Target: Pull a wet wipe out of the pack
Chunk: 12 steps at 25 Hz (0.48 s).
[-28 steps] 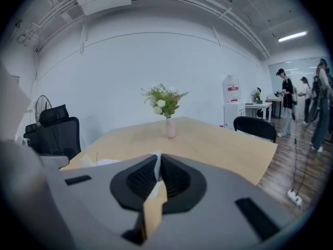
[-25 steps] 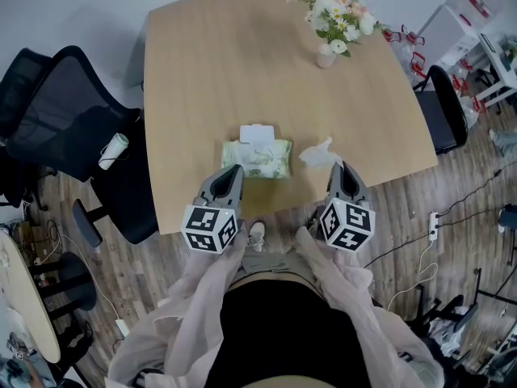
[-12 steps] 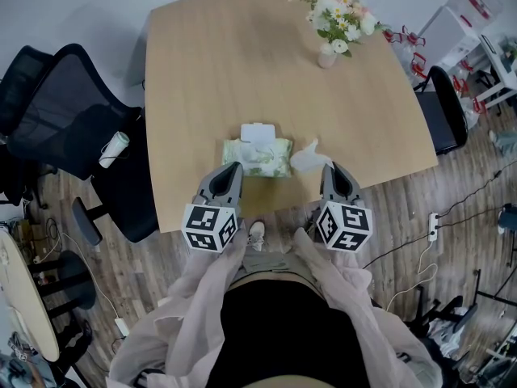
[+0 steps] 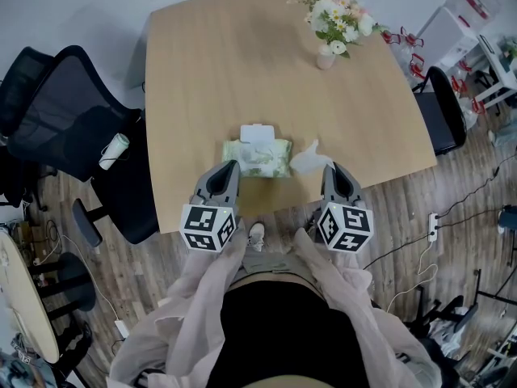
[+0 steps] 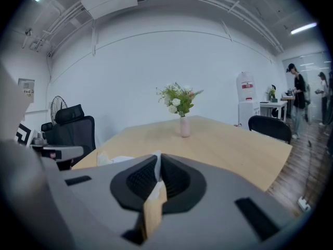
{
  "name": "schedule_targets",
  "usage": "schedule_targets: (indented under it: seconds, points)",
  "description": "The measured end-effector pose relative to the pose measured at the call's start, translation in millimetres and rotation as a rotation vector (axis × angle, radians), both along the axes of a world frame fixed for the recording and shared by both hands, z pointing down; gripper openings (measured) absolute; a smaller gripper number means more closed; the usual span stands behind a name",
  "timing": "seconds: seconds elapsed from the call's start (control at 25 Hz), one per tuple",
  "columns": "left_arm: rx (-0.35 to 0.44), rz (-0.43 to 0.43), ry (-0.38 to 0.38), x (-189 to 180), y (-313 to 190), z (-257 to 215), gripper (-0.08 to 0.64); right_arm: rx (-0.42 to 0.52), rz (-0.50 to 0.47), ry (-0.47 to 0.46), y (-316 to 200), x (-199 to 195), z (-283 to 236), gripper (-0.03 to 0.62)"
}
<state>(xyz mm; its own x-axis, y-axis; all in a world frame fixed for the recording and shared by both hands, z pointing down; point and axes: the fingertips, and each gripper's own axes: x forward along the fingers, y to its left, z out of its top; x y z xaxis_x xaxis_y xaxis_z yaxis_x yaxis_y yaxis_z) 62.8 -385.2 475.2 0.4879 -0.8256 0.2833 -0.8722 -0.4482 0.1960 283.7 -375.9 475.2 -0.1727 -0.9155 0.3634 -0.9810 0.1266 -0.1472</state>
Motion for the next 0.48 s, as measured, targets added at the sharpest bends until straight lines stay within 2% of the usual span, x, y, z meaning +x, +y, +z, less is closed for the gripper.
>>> schedule_targets:
  seconds: [0.48]
  points:
    - [-0.013,0.003,0.0,2.1,2.8,3.2,0.011,-0.012,0.005,-0.013,3.0,1.3,4.1,0.011]
